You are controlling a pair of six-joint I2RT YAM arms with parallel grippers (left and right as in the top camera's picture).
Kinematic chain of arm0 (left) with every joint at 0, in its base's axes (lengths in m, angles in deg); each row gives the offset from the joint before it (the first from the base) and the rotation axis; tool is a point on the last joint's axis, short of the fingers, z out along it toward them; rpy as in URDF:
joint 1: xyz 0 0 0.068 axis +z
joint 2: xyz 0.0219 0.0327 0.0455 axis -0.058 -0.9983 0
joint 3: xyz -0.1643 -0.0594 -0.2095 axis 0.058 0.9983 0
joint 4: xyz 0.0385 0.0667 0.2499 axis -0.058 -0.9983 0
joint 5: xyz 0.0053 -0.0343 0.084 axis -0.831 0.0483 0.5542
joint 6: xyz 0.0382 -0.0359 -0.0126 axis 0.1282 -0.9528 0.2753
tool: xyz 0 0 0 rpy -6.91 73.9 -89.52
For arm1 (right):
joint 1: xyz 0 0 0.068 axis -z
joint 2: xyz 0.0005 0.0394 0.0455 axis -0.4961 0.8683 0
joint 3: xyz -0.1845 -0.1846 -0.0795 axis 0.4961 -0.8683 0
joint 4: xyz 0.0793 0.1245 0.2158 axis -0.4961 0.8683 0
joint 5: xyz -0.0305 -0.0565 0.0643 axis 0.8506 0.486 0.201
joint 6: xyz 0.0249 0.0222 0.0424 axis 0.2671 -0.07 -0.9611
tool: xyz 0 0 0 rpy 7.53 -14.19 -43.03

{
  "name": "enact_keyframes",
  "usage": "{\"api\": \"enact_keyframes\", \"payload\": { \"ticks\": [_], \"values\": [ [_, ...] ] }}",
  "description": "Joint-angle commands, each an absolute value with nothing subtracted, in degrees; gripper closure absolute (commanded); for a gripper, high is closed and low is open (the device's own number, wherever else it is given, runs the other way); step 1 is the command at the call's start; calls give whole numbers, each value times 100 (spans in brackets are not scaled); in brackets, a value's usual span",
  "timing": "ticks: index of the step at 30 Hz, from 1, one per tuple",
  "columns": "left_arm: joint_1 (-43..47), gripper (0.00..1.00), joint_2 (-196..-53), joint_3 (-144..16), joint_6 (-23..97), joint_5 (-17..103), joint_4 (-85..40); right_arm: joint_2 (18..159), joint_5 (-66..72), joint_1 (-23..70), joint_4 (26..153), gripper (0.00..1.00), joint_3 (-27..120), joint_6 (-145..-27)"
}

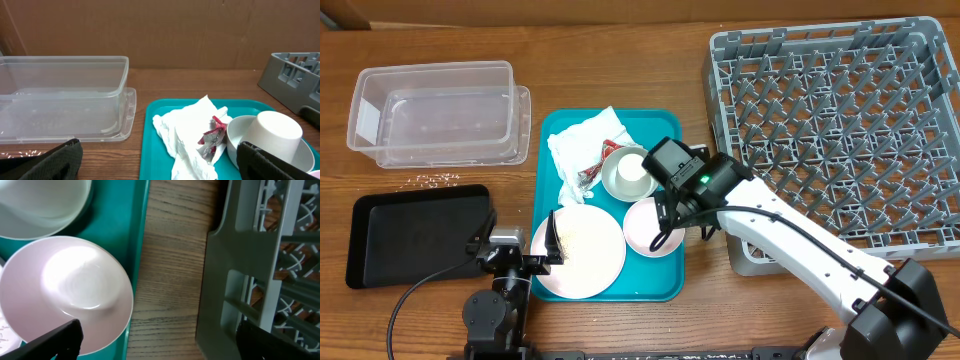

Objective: Sort waste into correct bins and load items into the dishwasher
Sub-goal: 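Close the right gripper on the pink plate's rim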

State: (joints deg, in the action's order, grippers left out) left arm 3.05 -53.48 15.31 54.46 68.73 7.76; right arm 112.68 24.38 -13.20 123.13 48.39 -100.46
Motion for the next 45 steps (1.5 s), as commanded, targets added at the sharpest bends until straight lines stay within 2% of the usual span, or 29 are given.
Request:
{"api": "enact_keyframes", "payload": {
  "ticks": [1,3,14,23,28,37,45],
  "values": [
    [329,0,-5287,1555,5596,6832,771,11281,1968,-1304,12264,0,4736,-10028],
    [331,0,-5287,1555,5596,6832,771,11281,1537,-1304,12262,0,4670,-10031],
    [329,0,-5287,1555,5596,6832,771,11281,1546,-1304,11790,0,4010,-10090],
    [329,0,-5287,1555,5596,6832,771,11281,886,-1304,11395,18,4008,-10083],
    [329,0,-5287,1555,5596,6832,771,11281,342,-1468,10957,19,4008,-9838],
    [329,0,-5287,1555,5596,6832,771,11316,1043,-2207,10101,20,4006,-10186],
    [329,0,-5287,1555,5596,6832,771,11906,1297,-2430,9591,26,4006,-10245]
  ]
}}
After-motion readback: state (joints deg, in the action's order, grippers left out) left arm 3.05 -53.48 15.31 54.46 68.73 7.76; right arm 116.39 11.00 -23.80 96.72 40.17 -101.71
